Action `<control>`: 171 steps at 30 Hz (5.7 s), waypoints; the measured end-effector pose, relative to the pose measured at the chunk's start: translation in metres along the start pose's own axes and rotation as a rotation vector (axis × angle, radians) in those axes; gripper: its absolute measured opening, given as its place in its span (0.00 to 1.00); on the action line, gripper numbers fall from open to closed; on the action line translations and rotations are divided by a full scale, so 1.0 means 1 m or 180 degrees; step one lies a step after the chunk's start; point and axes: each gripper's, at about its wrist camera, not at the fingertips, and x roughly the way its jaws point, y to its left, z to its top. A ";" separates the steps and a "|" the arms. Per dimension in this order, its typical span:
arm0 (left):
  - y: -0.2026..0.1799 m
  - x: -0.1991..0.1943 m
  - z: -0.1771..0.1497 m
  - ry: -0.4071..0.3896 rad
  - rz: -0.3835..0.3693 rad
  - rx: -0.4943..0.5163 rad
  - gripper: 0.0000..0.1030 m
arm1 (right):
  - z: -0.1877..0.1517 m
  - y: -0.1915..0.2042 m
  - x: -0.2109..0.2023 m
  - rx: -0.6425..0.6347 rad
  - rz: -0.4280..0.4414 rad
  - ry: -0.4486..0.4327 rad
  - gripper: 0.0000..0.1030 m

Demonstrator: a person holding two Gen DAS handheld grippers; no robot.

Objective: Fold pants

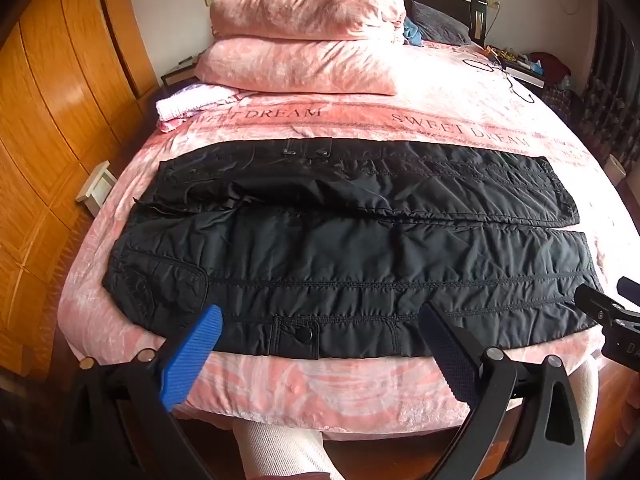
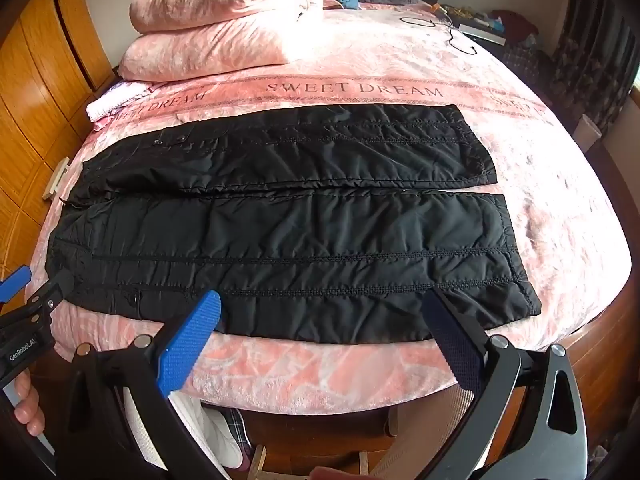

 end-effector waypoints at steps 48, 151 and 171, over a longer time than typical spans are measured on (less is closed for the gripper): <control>-0.003 0.005 0.000 0.0031 0.0052 0.0051 0.96 | 0.001 -0.003 0.001 0.0113 0.0070 -0.0101 0.98; -0.237 0.318 0.277 0.0869 -0.2288 0.1181 0.96 | 0.240 -0.289 0.189 -0.0180 0.1480 -0.0324 0.11; -0.230 0.281 0.240 0.0574 -0.2282 0.1724 0.08 | 0.237 -0.294 0.193 0.0038 0.1340 -0.0334 0.11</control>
